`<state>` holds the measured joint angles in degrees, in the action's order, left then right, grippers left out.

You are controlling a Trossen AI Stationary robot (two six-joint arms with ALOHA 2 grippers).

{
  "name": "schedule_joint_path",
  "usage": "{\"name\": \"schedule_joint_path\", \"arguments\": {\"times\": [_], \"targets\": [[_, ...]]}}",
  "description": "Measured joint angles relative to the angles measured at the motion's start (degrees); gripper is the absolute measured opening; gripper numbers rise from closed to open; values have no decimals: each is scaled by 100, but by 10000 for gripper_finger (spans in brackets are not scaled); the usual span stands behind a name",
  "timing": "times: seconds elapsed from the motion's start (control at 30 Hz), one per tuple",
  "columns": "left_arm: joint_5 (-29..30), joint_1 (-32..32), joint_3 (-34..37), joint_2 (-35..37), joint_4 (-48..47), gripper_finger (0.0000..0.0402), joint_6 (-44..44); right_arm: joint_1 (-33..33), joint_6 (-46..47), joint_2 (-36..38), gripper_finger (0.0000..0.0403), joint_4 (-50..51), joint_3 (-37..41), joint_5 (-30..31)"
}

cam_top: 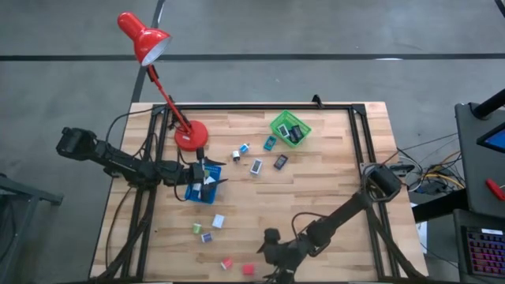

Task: Pick & Place Office items
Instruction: Put the pink charger adapter into the blue basket

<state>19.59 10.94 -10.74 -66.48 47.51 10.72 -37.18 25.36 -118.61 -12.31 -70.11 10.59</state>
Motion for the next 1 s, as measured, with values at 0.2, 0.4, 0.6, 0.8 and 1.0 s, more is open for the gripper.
{"name": "schedule_joint_path", "arguments": {"times": [0.2,0.4,0.6,0.8,1.0], "targets": [[1,0,0,0,0,261,-25,6,-27,-109,393,-112,-35,-52],[-439,18,-421,-3,-1264,261,-616,6,-194,106,393,377,-42,204],[-514,284,-1626,-377,-3380,261,-546,5,-410,454,393,1027,-36,860],[-939,387,-2363,-741,-3825,261,-282,-106,-601,854,393,1714,79,1669],[-1922,654,-3086,-1306,-4783,261,-775,-219,-261,1378,393,2197,586,2136]]}}
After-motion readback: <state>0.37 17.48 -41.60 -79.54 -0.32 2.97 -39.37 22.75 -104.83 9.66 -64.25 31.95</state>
